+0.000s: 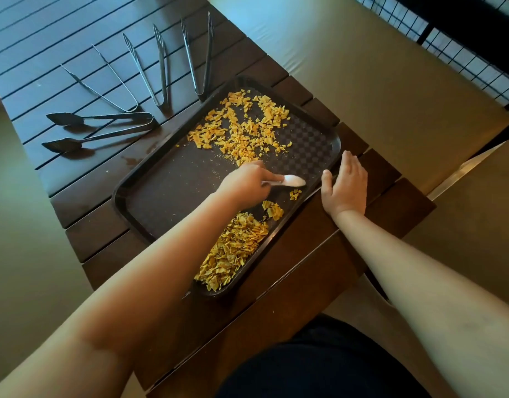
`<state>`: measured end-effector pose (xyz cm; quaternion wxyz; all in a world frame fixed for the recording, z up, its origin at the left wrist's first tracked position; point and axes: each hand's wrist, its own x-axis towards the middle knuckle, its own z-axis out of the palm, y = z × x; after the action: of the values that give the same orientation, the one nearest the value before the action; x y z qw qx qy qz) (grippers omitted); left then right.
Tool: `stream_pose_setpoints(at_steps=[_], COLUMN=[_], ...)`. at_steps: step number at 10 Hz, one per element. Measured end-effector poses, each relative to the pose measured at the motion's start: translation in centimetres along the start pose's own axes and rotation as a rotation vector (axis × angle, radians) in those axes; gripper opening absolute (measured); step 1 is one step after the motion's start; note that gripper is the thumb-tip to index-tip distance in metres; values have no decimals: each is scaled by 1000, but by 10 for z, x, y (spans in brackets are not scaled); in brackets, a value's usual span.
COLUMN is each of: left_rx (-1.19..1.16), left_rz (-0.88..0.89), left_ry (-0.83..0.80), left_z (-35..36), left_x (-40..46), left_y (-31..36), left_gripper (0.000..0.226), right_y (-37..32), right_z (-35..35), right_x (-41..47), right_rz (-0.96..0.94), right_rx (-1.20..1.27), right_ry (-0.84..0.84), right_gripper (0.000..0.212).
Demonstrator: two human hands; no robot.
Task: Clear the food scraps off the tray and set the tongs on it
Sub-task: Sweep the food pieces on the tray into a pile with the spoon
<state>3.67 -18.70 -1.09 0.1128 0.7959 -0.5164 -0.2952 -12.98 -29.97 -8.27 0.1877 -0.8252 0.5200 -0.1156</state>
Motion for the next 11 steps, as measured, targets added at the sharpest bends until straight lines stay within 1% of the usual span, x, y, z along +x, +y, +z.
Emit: stream_pose_setpoints(at_steps=[1,2,3,4,5,6,8,9,10,11], left_rx=[50,145,172,79,-37,-49,-15,14,-35,-145], left_rz=[-5,20,2,-35,-52,-62,-65,-90,-136,-137], left_ry=[-30,-88,-169,-177,-24,92,-17,-108,-167,-87], left_z=[-2,-8,-13,-13,-11,-4,4,-2,-15,-22], left_x=[-6,-21,-42,-55,-49,-34,-29,-40,-51,-50], left_y=[-4,-17,-34,-47,-41,-26,-19,-34,-47,-47], left_gripper=[33,26,24,24,27,28,28,25,19,19], right_y=[0,0,0,-1,-1,-1,-1,-1,-1,-1], right_z=[0,0,-1,0,-1,-1,-1,0,-1,-1], right_x=[0,0,-1,-1,-2,-2,-2,-1,-1,-1], right_rz=[-2,-4,-5,-11,-8,-10,-8,-10,-11,-10], right_rx=[-3,-5,-5,7,3,-2,0,1,-2,2], right_ry=[-4,2,-1,4,1,2,4,7,6,8], right_gripper=[71,71,71,70,70,70,70,70,71,70])
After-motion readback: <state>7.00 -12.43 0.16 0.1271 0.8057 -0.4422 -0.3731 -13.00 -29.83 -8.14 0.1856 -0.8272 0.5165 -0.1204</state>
